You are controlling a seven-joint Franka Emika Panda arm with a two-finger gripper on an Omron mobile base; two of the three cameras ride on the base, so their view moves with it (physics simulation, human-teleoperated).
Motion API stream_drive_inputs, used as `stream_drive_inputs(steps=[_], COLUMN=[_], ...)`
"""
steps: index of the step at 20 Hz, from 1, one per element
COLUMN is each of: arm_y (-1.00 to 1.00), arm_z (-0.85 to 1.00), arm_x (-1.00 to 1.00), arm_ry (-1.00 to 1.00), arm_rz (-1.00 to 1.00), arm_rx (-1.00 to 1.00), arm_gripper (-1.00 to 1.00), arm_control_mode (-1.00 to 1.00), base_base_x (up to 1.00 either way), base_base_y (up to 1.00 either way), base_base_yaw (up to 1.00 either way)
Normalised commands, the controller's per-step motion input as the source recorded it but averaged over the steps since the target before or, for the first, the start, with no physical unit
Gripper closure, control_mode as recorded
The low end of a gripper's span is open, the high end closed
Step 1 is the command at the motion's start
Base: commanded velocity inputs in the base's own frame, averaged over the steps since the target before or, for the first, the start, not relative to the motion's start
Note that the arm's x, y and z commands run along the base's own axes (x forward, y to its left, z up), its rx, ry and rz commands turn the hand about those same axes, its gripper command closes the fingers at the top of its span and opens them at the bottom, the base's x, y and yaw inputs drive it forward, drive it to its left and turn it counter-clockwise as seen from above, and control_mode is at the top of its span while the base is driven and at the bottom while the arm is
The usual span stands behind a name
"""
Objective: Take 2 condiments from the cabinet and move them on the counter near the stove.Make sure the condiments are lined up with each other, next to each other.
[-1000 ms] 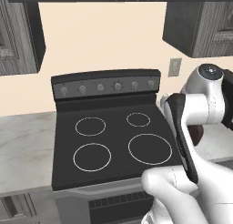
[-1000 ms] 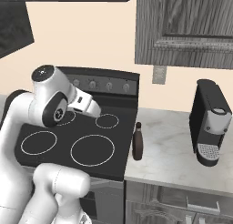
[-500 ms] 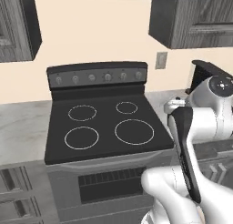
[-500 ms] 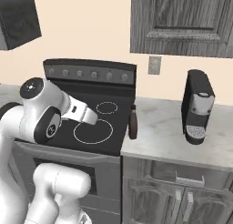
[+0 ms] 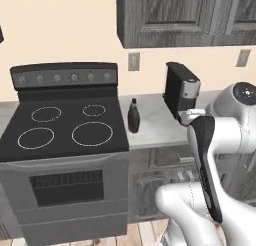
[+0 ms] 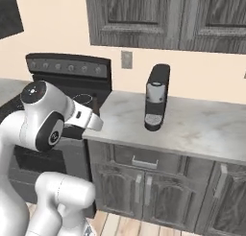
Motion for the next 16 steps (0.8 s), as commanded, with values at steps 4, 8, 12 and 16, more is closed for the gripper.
stream_drive_inputs(steps=[4,8,12,16], arm_y=[0.0,0.0,0.0,0.0], arm_z=[0.0,0.0,0.0,0.0], arm_x=[0.0,0.0,0.0,0.0], arm_ry=[0.0,0.0,0.0,0.0], arm_rz=[0.0,0.0,0.0,0.0], arm_rx=[0.0,0.0,0.0,0.0], arm_gripper=[-1.0,-1.0,-1.0,-1.0], arm_control_mode=[1.0,1.0,1.0,1.0], base_base_x=[-0.01,0.0,0.0,0.0], base_base_y=[-1.0,-1.0,-1.0,-1.0], base_base_yaw=[0.06,0.04,0.04,0.1])
